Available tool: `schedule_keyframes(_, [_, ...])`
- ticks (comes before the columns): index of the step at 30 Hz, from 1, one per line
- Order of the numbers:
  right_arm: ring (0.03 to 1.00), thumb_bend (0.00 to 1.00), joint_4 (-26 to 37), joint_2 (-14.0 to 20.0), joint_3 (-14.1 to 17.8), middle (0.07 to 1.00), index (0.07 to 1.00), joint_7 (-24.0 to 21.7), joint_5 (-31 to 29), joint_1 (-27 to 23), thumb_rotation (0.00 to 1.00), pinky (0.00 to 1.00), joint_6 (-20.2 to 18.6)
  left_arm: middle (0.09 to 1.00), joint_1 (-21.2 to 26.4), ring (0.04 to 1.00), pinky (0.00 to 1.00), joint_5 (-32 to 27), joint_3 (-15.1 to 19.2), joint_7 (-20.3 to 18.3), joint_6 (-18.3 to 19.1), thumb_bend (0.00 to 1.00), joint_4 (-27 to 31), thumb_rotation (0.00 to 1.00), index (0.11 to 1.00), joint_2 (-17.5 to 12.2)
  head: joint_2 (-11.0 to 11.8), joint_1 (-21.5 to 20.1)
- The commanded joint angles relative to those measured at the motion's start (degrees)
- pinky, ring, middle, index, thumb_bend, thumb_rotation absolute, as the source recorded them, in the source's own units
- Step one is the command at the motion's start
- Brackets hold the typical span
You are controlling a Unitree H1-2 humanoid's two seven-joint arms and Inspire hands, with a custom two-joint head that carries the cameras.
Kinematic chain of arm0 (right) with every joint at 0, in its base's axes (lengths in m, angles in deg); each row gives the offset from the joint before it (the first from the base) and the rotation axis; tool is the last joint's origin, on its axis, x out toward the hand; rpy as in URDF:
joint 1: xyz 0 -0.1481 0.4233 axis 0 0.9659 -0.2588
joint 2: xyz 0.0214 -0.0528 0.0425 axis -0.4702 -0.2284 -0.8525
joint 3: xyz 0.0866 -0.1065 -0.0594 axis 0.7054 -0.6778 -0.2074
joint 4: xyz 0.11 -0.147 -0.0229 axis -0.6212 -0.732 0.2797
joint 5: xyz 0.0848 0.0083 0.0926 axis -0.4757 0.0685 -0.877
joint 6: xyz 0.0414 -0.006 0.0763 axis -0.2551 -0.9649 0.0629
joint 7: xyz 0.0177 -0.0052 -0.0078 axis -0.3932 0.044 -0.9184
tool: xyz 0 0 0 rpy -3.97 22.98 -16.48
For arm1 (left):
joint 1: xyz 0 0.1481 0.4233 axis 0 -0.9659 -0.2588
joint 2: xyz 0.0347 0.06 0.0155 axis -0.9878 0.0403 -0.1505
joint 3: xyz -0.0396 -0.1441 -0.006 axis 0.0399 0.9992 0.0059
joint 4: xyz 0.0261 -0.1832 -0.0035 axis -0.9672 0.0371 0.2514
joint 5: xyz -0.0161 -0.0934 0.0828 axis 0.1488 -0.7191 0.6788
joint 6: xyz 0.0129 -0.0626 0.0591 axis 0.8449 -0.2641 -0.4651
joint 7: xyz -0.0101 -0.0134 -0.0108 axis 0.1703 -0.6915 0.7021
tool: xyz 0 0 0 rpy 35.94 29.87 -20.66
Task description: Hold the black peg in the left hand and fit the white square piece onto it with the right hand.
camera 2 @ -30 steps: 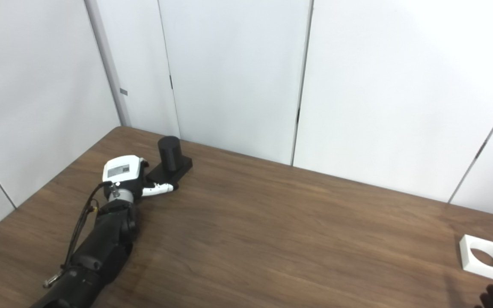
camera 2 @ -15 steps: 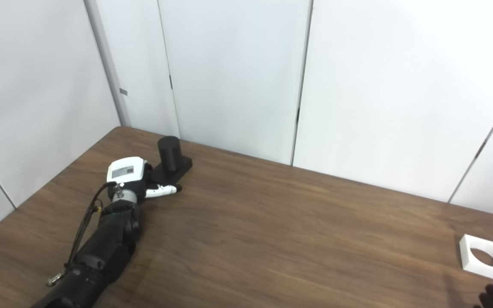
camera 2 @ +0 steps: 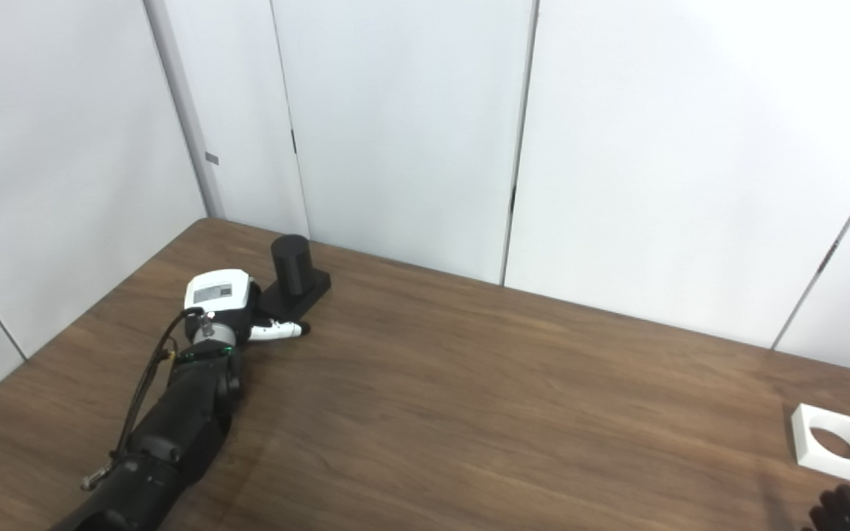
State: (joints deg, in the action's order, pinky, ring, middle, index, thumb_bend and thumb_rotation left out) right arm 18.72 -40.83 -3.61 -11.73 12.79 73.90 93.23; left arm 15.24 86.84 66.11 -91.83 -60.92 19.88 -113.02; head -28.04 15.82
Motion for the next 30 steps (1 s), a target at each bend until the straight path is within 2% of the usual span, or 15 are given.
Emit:
schedule_keyframes(1, [1.0,0.66,-3.01,-2.33,-1.85,1.0,1.0,-0.76,-1.3,2.25,0.92,1.0,-0.18,0.833,2.95,0.853,0.78,1.6,0.75,0.21,0.25,0.86,2.17,0.7,0.759,-1.16,0.09,-0.1])
schedule_keyframes(5, [1.0,0.65,-3.16,-2.25,-2.02,1.0,1.0,-1.18,-1.68,2.22,0.87,1.0,0.02,0.821,2.91,0.847,0.76,1.82,0.61,-0.16,0.25,0.83,1.98,0.67,0.746,-1.34,0.03,-0.22])
schedule_keyframes(11, [1.0,0.65,-2.78,-2.21,-2.1,1.0,1.0,-1.62,-2.11,2.4,0.83,1.0,-0.35,0.806,2.75,0.839,0.73,1.32,0.74,0.89,0.25,0.82,1.9,0.67,0.722,-1.2,-0.35,-0.41])
schedule_keyframes(19, [1.0,0.62,-2.37,-2.47,-2.13,1.0,1.0,-1.6,-2.27,2.63,0.88,1.0,-0.4,0.793,2.59,0.814,0.72,-0.28,1.06,2.37,0.24,0.81,1.06,0.7,0.703,-1.05,-0.42,-0.64])
schedule_keyframes(25, [1.0,0.6,-2.17,-2.36,-2.47,1.0,1.0,-1.38,-1.56,2.64,0.91,1.0,-0.52,0.783,2.57,0.805,0.72,-2.12,1.08,4.72,0.24,0.73,0.71,0.7,0.678,-1.13,-0.55,-0.88])
schedule_keyframes(28, [1.0,0.6,-1.9,-2.35,-2.67,1.0,1.0,-1.21,-1.1,2.77,0.92,1.0,-0.6,0.779,2.6,0.804,0.72,-2.98,1.27,4.54,0.24,0.71,0.92,0.74,0.677,-1.29,-0.86,-1.47])
schedule_keyframes(29, [1.0,0.6,-1.83,-2.35,-2.74,1.0,1.0,-1.16,-0.93,2.84,0.92,1.0,-0.53,0.785,2.57,0.813,0.74,-3.72,1.42,4.5,0.24,0.72,1.08,0.82,0.679,-1.3,-0.92,-1.58])
schedule_keyframes(30, [1.0,0.6,-1.76,-2.36,-2.81,1.0,1.0,-1.12,-0.79,2.92,0.92,1.0,-0.49,0.788,2.52,0.818,0.75,-4.31,1.51,4.53,0.24,0.72,1.21,0.85,0.68,-1.34,-0.93,-1.66])
